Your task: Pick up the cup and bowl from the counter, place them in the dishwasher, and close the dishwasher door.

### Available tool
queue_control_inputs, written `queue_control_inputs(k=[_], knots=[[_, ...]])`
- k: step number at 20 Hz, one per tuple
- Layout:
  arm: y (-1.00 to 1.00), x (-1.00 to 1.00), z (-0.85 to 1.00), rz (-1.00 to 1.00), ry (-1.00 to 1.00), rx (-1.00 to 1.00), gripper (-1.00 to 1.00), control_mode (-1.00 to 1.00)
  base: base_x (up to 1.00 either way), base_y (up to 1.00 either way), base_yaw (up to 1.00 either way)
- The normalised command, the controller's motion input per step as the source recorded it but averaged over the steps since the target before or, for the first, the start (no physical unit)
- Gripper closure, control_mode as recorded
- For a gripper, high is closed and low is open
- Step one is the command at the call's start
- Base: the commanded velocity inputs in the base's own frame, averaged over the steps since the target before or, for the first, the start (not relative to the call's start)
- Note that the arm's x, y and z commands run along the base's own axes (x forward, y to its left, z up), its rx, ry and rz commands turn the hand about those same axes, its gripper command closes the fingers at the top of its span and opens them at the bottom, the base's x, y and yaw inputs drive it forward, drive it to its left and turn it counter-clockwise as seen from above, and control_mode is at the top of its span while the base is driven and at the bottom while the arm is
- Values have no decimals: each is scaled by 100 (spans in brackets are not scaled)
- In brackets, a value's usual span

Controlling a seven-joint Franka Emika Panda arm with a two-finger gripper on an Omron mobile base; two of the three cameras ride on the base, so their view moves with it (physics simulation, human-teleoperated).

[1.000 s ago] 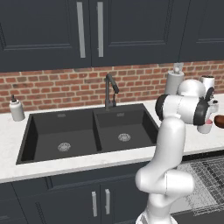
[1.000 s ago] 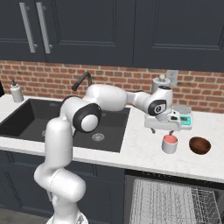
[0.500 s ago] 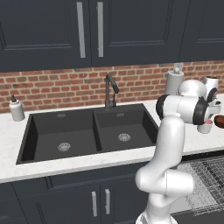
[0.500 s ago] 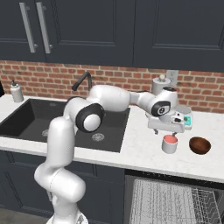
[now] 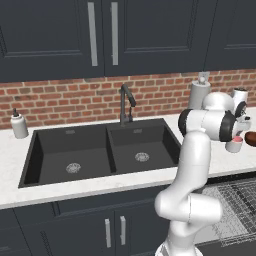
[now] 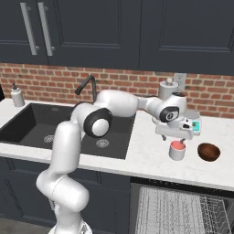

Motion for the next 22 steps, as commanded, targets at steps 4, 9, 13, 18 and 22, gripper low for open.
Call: queue_control_inputs(k=[4, 9, 13, 18, 22], knots=[[0, 0, -32, 0, 0, 0, -100, -100, 0, 0, 0], [0, 0, -35, 0, 0, 0, -100, -100, 0, 0, 0], [0, 0, -31, 0, 0, 0, -100, -100, 0, 0, 0], [0, 0, -20, 0, 0, 0, -100, -100, 0, 0, 0], [0, 0, -2, 0, 0, 0, -100, -100, 0, 0, 0]])
